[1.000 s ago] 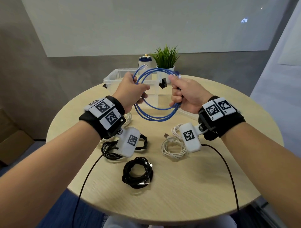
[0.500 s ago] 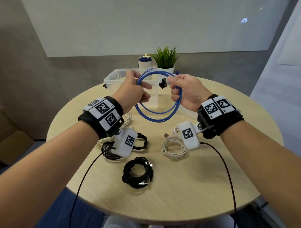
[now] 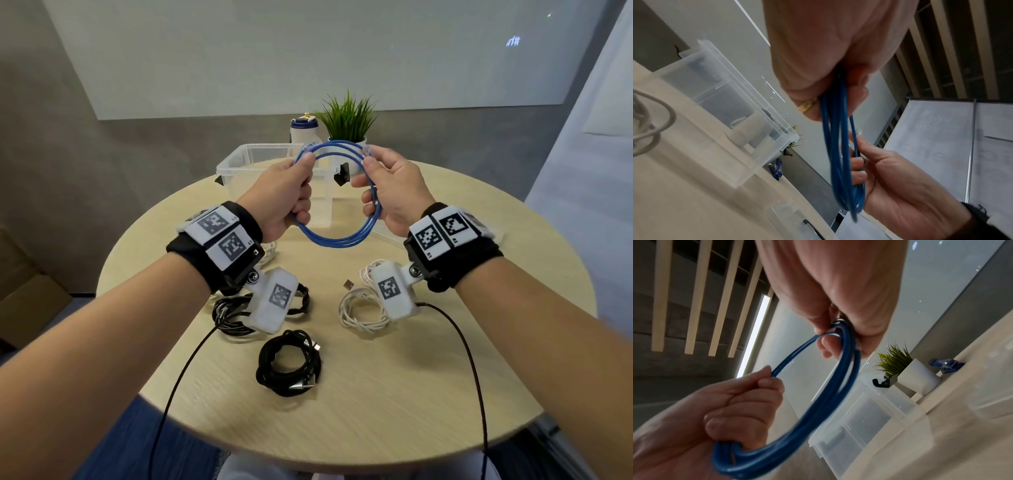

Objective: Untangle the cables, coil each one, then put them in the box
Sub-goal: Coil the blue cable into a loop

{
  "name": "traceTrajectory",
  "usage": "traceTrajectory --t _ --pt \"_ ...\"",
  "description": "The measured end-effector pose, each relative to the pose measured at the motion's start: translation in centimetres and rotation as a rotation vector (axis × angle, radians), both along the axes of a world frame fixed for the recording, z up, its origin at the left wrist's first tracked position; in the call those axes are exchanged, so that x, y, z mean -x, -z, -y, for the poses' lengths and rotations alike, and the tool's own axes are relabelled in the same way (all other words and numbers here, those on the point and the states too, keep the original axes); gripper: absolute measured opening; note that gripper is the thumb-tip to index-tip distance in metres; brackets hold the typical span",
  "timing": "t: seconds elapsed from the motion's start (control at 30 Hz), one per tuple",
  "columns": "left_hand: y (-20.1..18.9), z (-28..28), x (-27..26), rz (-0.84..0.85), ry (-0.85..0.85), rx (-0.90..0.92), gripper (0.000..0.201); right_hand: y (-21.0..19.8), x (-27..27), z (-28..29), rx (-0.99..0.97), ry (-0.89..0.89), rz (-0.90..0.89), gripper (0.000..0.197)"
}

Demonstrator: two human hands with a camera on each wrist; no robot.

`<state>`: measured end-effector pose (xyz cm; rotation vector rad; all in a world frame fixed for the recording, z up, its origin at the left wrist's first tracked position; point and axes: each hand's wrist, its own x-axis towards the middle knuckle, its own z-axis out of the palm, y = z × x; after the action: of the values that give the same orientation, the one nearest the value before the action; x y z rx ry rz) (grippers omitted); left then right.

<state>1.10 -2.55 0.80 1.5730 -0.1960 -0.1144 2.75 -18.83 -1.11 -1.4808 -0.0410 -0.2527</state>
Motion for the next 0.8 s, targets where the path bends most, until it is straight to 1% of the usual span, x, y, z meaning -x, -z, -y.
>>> traceTrajectory --t 0.07,0.13,0.2,0.3,0.37,0.43,0.53,0.6,0.67,0.73,0.8 --pt "0.0 0.3 0.3 0.014 0.005 -0.037 0.033 0.0 0.1 0.1 0.070 0.033 0.014 0.030" --pt "0.0 0.4 0.5 0.022 -0.001 -0.056 0.032 0.1 0.2 0.3 0.100 0.052 0.023 0.030" --pt "-0.1 0.5 0.5 0.028 -0.024 -0.052 0.031 0.0 0.3 0.3 0.085 0.052 0.051 0.027" --pt "-0.1 0.6 0.5 0.025 -0.079 -0.046 0.030 0.0 0.3 0.4 0.060 0.063 0.143 0.019" --pt "0.0 0.6 0.4 0.023 -0.109 -0.061 0.029 -0.1 0.3 0.4 0.093 0.089 0.210 0.014" --pt "0.2 0.6 0.4 0.027 -0.111 -0.092 0.029 -0.2 0.0 0.4 0.152 0.104 0.245 0.016" --pt "0.4 0.5 0.3 0.041 -0.080 -0.153 0.029 -0.2 -0.6 0.7 0.190 0.130 0.240 0.018" --pt "0.5 0.5 0.3 0.051 -0.071 -0.196 0.029 -0.2 -1.0 1.1 0.167 0.186 0.231 0.019" --pt "0.6 0.3 0.3 0.055 -0.075 -0.213 0.029 -0.4 -1.3 1.8 0.094 0.236 0.204 0.020" --pt "0.6 0.1 0.3 0.047 -0.084 -0.208 0.028 -0.6 -1.4 2.5 0.029 0.254 0.166 0.020" --pt "0.6 0.0 0.3 0.035 -0.090 -0.205 0.026 -0.6 -1.4 3.0 0.014 0.246 0.152 0.020"
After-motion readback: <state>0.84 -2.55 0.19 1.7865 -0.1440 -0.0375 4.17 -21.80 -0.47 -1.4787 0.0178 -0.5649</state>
